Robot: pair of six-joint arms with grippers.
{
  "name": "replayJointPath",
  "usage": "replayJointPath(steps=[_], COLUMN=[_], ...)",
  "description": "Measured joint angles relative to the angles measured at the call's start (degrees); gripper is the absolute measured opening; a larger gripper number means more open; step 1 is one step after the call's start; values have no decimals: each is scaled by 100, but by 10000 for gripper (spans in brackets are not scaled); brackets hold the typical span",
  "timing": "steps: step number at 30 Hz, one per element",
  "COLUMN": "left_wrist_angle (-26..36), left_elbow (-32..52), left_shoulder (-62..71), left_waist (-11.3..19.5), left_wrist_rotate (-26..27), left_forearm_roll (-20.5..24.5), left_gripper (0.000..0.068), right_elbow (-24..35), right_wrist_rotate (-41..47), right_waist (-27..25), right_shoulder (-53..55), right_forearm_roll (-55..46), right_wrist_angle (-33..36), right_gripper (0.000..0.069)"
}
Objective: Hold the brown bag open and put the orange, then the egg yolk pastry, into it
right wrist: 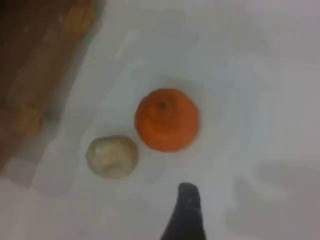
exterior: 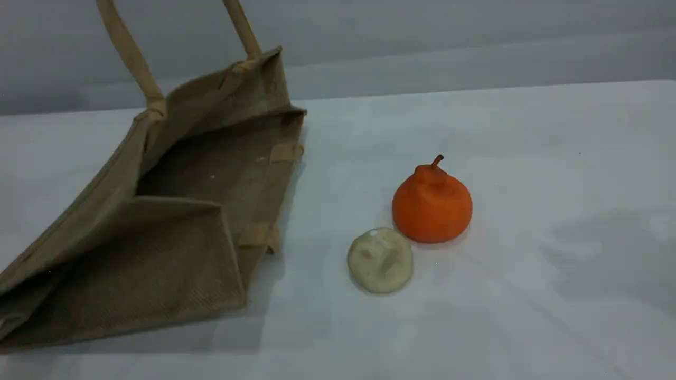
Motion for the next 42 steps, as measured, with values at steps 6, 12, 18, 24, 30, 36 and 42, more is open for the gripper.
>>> replayJointPath(steps=[6,12,18,24,30,36,42], left_wrist_angle=[-2,-5,-5,-5,-5,-5,-5], left_elbow=[-386,-472,-472,-472,-472,-472,-472], left_shoulder=[0,0,0,-107,-307,-328,-328], left_waist=[0,0,0,0,0,0,0], left_wrist_rotate=[778,1474,2123,2256,2251,2240,2240], left_forearm_roll=[-783,-1514,-1789,-1759,-1777,-1796,-1799], left_gripper=[86,86,86,86,86,86,86], right_elbow=[0,0,0,0,0,0,0], right_wrist_rotate=[-386,-735,-821,-1101,-1485,-1517,-1517], right_waist=[0,0,0,9,350,732,969], right_shoulder=[392,559,559,667,1049,1561,2114], right_forearm_roll=[314,558,639,952,1097,1085,1078], right_wrist_angle=[0,23,23,16,-185,-647,-969], right_gripper=[554,554,554,554,554,554,554])
